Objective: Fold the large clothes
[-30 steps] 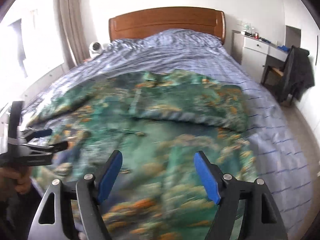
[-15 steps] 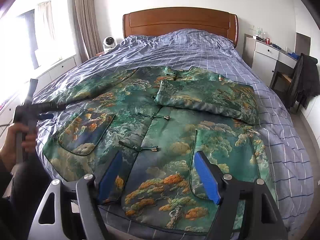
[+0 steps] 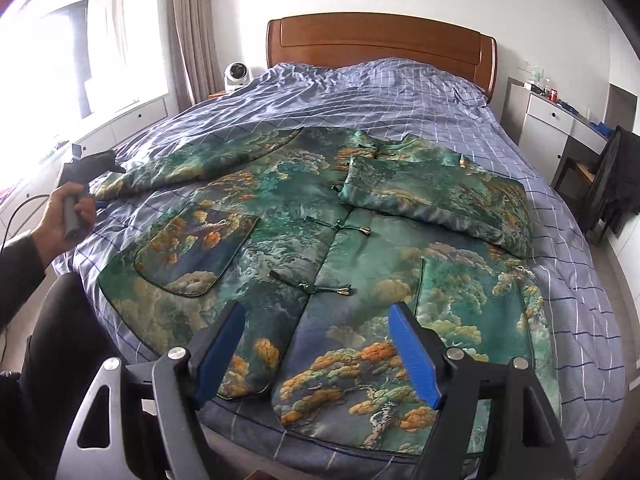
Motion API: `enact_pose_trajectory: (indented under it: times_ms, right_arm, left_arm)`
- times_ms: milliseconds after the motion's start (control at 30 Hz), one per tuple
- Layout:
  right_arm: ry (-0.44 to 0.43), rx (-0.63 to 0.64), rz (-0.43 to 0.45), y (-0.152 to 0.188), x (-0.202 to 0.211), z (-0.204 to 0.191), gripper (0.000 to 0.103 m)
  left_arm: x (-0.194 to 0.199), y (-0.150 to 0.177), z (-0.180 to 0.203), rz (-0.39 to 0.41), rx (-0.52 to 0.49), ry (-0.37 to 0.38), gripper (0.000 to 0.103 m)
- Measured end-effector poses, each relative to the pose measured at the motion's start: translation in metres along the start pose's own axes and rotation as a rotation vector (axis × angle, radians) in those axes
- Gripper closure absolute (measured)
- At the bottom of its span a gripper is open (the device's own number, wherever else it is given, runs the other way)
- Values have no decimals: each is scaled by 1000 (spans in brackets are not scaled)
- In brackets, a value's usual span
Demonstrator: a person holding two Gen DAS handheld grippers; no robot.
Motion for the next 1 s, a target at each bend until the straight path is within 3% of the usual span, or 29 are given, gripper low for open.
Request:
enact_pose_trajectory:
  times_ms: [133, 200, 233, 267, 333, 367, 500, 600, 700, 833, 1000]
  right_arm:
    - [-3, -1, -15, 3, -3, -1, 27]
    - [-8, -9, -24, 5, -5, 0, 27]
    - [-10, -13, -28, 6, -6, 0, 27]
    - [-12, -18, -33, 7, -7, 1, 27]
    - [-15, -23, -38, 7, -9, 1, 27]
    - [-16, -25, -37, 6, -9, 1, 27]
    - [-25, -26, -31, 7, -10, -1, 27]
    - [-35, -38, -31, 8, -11, 0, 27]
    - [-37, -53, -22, 8, -9, 2, 27]
    - [-29, -82, 0, 7, -3, 9, 27]
    - [-19, -117, 13, 9, 3, 20, 27]
  left_arm:
    - [-13, -8, -1, 21, 14, -29, 11]
    - [-13, -12, 6, 60, 2, -30, 23]
    - [-12, -14, 8, 73, -11, -37, 38]
    - [-10, -18, 7, 82, -24, -45, 59]
    - [-2, -17, 19, 104, -113, -69, 83]
    - [-1, -19, 24, 114, -144, -75, 87]
    - [38, -7, 73, 245, -391, -111, 90]
    - [72, 17, 126, 341, -597, -84, 90]
    - [102, 61, 182, 425, -827, -37, 90]
    - [120, 127, 230, 460, -1046, 30, 90]
    - [105, 223, 260, 388, -1257, 92, 90]
Point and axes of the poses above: each gripper's, at about its wrist camera, not at the fingertips, and x roughly against the way its jaws point, z to its right, y to its underside, the point moved 6 cm from there along -x, roughly the way its jaws point, and after that the axes turned 4 degrees about x, right-handed, at the moved point
